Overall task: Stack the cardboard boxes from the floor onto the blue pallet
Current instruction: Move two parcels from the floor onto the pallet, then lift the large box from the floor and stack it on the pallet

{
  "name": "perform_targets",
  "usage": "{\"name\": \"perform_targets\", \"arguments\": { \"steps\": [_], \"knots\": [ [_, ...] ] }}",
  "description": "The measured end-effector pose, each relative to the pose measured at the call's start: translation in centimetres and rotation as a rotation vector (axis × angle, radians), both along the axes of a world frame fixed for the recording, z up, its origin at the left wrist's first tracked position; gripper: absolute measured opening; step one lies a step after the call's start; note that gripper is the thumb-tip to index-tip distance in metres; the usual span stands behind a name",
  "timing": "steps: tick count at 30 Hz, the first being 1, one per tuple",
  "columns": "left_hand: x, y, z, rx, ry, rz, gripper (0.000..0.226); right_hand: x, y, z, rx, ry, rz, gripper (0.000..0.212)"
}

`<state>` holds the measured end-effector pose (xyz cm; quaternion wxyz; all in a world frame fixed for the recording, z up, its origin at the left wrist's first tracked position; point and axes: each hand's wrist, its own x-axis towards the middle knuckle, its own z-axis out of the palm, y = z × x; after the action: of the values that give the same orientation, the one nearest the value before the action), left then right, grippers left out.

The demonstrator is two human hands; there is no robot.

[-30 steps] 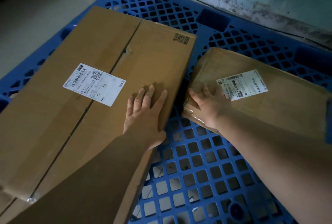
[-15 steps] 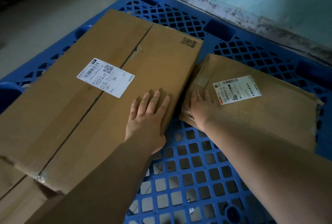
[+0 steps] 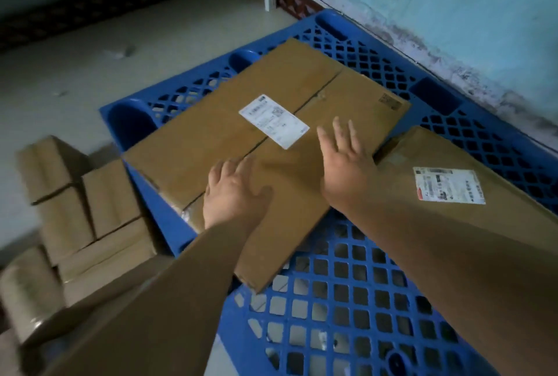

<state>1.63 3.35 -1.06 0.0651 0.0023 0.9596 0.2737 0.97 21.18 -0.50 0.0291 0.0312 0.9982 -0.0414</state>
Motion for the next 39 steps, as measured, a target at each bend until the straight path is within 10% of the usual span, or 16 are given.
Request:
{"name": "perform_targets", "arguments": {
  "steps": [22,39],
  "knots": [
    [42.6,-48.4,10.5,-0.023,-0.075,1.046,0.074,29.6,-53.6,8.3,0.013,-0.342,1.193,0.095],
    [73.5,-59.5,8.7,0.158,-0.216,1.604,0.078,54.6,-73.9,5.2,0.191,-0.462,1.65,0.098]
  ]
}}
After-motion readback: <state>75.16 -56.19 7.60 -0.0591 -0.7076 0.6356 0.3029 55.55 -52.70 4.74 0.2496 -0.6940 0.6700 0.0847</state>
